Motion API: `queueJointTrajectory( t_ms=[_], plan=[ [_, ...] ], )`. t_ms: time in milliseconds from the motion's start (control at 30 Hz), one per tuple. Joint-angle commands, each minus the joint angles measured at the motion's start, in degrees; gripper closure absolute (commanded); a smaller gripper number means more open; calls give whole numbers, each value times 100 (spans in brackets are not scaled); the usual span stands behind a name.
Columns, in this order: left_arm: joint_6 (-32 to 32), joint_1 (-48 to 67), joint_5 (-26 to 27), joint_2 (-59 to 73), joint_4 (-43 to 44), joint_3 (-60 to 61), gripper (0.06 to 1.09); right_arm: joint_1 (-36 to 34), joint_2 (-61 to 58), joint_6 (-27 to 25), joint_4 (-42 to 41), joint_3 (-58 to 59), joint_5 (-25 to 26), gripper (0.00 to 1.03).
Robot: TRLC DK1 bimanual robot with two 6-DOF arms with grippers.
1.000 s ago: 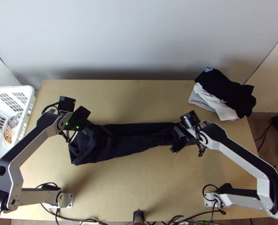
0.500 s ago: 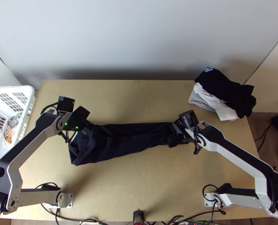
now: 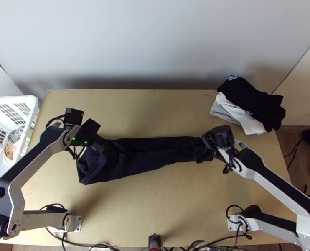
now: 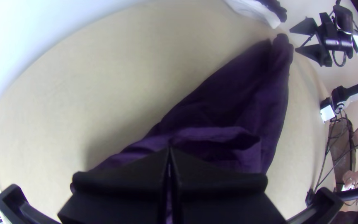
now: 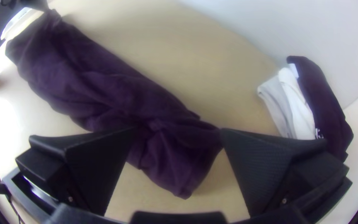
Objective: Fold the t-shirt
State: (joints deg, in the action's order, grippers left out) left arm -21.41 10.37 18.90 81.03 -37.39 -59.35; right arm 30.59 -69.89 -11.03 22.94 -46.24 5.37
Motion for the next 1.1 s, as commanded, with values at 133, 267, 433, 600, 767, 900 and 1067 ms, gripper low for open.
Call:
queueJointTrajectory(
  t_ms=[133, 267, 433, 600, 767, 900, 1067],
  plan=[
    [23, -9, 0, 0, 47, 55, 105, -677, -7, -216, -413, 141, 140, 6],
    [58, 9, 0, -9, 47, 55, 105, -870, -482, -189, -404, -166, 123, 7],
    [49, -26, 0, -35, 47, 64, 105, -1090, -1387, 865, 1274, -1511, -589, 22],
    [49, -26, 0, -35, 47, 82, 105, -1002, -1625, 1648, 2215, -2399, -1442, 25],
    [58, -9, 0, -35, 47, 91, 105, -1160, -1835, 2474, 3349, -2987, -3191, 25],
    [58, -9, 0, -26, 47, 108, 105, -1134, -1686, 2623, 3648, -2944, -3472, 24],
    [67, 9, 0, -18, 56, 108, 105, -1081, -1510, 2940, 3815, -2768, -3604, 24]
  ],
)
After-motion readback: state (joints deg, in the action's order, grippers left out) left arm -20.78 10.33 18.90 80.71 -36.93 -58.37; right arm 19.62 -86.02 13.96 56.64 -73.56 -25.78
